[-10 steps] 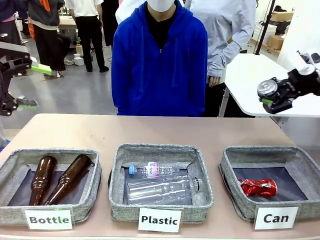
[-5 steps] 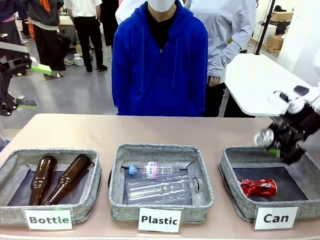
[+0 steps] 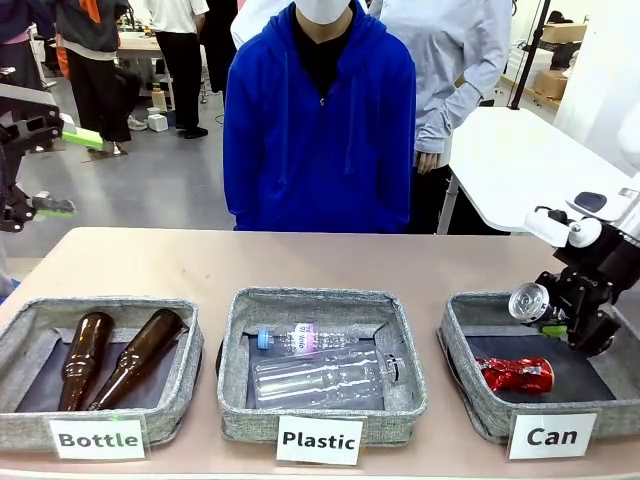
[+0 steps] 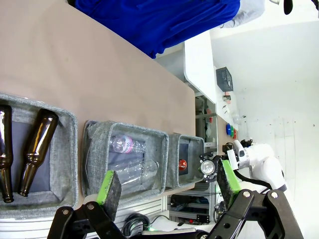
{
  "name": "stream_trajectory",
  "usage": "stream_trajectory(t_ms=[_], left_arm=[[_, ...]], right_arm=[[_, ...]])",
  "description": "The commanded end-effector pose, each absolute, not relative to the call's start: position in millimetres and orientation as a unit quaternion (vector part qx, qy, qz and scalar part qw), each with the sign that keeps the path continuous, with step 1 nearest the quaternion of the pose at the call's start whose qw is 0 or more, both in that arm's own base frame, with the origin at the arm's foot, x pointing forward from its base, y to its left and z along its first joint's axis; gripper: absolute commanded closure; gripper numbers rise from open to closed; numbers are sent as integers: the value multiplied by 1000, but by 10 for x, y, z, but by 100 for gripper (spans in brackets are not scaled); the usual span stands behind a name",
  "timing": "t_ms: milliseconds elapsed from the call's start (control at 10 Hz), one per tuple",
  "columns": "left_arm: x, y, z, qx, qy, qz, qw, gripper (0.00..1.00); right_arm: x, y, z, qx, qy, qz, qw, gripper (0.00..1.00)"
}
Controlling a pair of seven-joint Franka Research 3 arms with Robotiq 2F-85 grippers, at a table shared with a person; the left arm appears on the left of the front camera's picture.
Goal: Sort the can waste into the basket.
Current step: Pick up the can waste from the table and place it in the right Fabric basket.
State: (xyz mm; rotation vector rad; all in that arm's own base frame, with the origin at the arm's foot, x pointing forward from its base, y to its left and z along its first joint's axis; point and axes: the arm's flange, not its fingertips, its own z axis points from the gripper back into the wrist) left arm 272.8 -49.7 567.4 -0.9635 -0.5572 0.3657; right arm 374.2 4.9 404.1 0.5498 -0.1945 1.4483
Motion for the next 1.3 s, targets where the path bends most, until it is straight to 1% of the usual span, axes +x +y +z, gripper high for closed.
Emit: stream_trajectory(t_ms=[0,100,200,300,500,600,700,900,1000,1100,1200], left_arm=[[2685,-471,5659,-450,-257,181,836,0],[2685,-471,5659,-450,-257,181,836,0],[2685,-471,5659,-450,-257,181,836,0],[2685,-471,5659,-450,-257,181,836,0],[2685,-471,5659,-450,-257,181,836,0],[2685,-471,5659,-450,-257,181,836,0],[2685,-471,5659,-450,-257,181,836,0],[2685,-471,5659,-450,-257,181,836,0],[2685,-471,5659,-450,-257,181,836,0],[2685,-471,5659,-450,-257,181,836,0],[2685,-471,5659,-450,-257,181,836,0]], right_arm=[[3766,65,4136,244,-74,645,720,75],[3747,73,4130,239,-72,641,726,43],[3738,103,4125,236,-69,639,729,17],[3734,113,4128,233,-67,635,734,0],[3753,112,4117,229,-61,617,751,0],[3745,122,4113,229,-58,610,757,10],[3744,118,4116,226,-55,600,765,1],[3801,58,4133,235,-55,589,771,0],[3844,28,4144,253,-64,587,767,0],[3918,0,4190,330,-107,598,722,0],[4039,-77,4232,392,-168,560,710,0]])
